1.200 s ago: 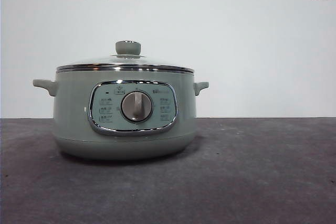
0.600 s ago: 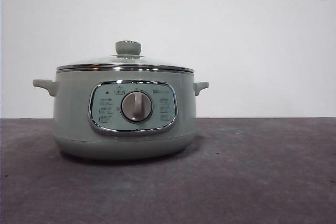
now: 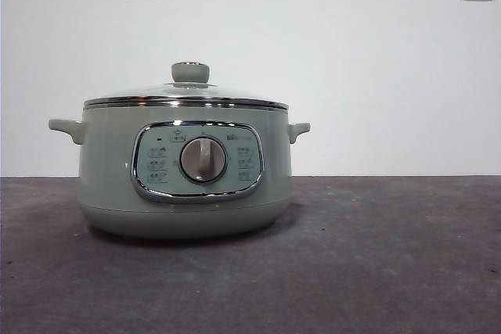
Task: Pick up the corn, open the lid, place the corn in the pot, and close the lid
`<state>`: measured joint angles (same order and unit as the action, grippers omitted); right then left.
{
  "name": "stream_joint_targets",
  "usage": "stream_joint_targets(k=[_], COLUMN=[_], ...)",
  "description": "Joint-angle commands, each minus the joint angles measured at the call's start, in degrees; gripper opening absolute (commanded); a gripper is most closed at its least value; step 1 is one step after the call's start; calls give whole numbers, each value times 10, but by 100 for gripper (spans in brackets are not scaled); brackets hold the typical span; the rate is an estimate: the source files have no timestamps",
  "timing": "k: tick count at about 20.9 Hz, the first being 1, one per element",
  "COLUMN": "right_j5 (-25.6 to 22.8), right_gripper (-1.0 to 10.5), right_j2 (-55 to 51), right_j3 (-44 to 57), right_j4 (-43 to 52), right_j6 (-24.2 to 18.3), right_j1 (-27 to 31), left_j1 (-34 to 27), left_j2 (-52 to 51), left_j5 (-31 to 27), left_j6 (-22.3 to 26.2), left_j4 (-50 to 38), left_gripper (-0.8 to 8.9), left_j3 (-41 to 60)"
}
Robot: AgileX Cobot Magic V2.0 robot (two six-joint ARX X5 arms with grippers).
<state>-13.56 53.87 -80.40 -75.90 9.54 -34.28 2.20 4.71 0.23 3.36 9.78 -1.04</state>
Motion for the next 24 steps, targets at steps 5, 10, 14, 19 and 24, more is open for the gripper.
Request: stream_joint_targets(k=[5,10,14,19,24], right_j5=[118,141,140,140,113], right_gripper=[1,1,1,1,1], right_j2=[-284,-437,-489,-523,-534], right_j3=[462,695,758,796,796], right_j4=[534,656,656,655,652], right_j6=[-117,-128,-129,-127,-127], right_j1=[253,347,351,351,341], left_j1=[-1,-1,-1,-1,-1], left_j2=[10,11,11,11,11], left_j5=[2,2,2,2,2], left_j6=[-3,-3,-3,-3,-3], left_j4=[-3,-3,-3,-3,-3], left_gripper=[-2,-2,-1,-2,-1], left_j3=[6,6,6,6,6])
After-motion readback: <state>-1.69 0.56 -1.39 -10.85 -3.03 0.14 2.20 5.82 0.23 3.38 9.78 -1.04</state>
